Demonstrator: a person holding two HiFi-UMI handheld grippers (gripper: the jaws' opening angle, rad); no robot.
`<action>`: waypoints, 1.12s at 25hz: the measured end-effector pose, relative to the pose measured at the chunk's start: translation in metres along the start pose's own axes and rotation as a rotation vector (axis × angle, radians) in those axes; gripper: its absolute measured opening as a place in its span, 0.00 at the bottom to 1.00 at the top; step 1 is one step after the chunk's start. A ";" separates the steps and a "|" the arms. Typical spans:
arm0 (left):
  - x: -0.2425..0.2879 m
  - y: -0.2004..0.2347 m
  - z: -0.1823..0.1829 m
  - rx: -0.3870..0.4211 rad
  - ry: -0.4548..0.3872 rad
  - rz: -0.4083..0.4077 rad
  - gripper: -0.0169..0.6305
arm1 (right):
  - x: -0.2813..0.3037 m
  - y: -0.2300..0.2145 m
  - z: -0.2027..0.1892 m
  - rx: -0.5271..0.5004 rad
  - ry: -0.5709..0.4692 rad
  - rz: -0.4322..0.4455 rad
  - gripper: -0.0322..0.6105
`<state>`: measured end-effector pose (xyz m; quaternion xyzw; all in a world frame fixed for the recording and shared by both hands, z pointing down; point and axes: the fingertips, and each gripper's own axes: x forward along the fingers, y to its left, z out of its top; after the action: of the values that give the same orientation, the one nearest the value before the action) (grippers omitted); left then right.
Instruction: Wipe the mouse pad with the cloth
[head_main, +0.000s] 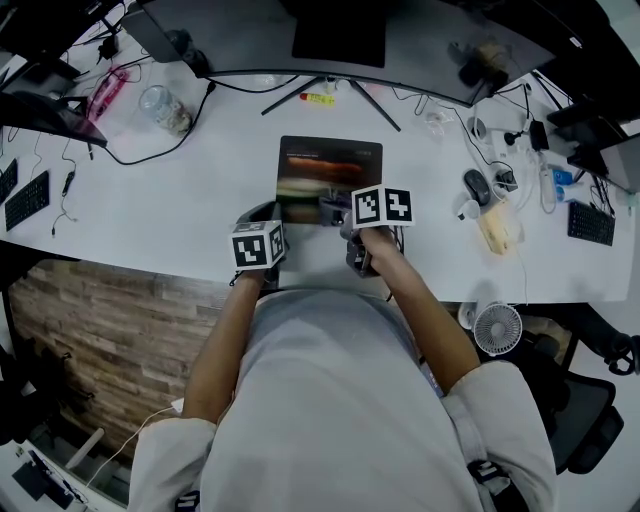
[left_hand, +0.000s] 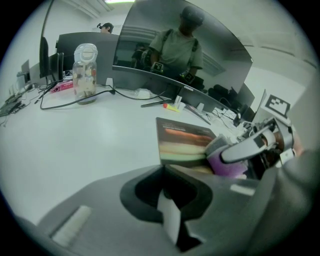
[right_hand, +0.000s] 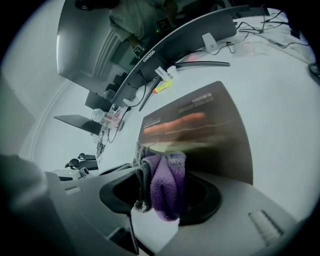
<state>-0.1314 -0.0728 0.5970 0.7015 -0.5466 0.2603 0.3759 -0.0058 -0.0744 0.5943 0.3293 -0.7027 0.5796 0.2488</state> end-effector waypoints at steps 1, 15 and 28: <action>0.000 0.000 0.000 -0.001 0.000 -0.001 0.03 | -0.002 -0.003 0.000 0.004 -0.003 -0.003 0.38; -0.001 0.001 0.000 0.009 0.001 0.000 0.03 | -0.031 -0.036 -0.003 0.048 -0.021 -0.016 0.38; 0.000 -0.002 0.001 0.008 -0.006 0.008 0.03 | -0.065 -0.075 -0.002 0.038 -0.029 -0.077 0.39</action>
<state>-0.1299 -0.0731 0.5960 0.7018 -0.5492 0.2620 0.3704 0.0934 -0.0691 0.5967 0.3689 -0.6819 0.5782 0.2543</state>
